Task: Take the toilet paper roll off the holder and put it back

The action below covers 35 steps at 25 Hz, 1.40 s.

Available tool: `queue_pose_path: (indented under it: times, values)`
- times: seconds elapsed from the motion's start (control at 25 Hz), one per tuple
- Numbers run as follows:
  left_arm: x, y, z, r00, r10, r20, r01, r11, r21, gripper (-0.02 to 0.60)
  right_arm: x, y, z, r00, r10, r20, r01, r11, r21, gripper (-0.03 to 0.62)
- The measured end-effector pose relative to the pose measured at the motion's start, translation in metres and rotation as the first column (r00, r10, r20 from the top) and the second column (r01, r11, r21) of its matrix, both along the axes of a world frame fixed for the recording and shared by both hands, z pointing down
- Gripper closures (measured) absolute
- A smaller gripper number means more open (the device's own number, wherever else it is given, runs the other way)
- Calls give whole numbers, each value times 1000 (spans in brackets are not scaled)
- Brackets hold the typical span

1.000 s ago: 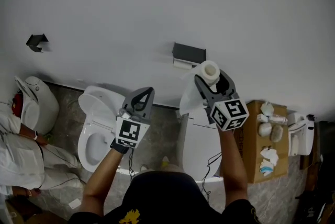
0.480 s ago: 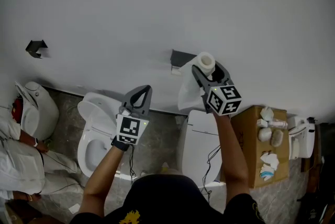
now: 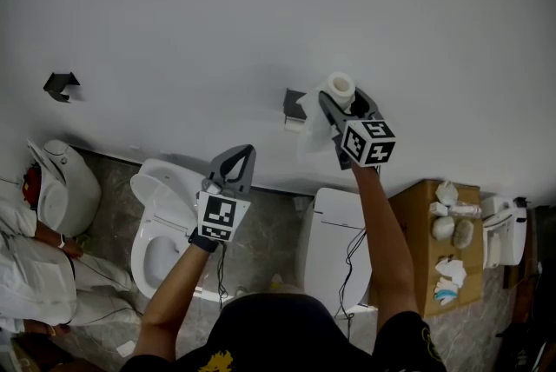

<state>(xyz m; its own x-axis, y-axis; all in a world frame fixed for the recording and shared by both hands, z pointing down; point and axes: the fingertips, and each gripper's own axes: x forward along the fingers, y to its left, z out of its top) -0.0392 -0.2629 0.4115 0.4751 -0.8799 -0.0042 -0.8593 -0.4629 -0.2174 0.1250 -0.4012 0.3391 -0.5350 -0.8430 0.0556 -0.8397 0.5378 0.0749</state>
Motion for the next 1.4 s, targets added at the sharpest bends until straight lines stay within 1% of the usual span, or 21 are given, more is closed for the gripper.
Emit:
queue_pose_path:
  times: [0.28, 0.48, 0.72, 0.96, 1.2, 1.4]
  values:
    - [2, -3, 5, 1000, -6, 13, 6, 1000, -7, 563, -2, -31, 6, 1000, 3, -7, -3, 1000, -4, 298]
    - [-9, -9, 7, 999, -29, 20, 29, 1000, -7, 563, -6, -50, 19, 1000, 4, -11, -4, 1000, -19, 298]
    - [-15, -9, 16, 999, -49, 10, 49, 998, -30, 563, -4, -64, 40, 1000, 17, -9, -18, 999, -33, 298]
    - [-19, -10, 23, 998, -55, 22, 56, 997, -46, 563, -4, -74, 63, 999, 35, -11, -36, 997, -64, 298]
    - [-22, -11, 28, 998, -62, 20, 63, 996, -57, 563, -5, -85, 85, 997, 58, -54, -62, 995, -82, 298]
    - [-23, -6, 29, 998, -67, 22, 68, 996, -63, 563, -7, -90, 96, 998, 57, -35, -60, 992, -107, 298]
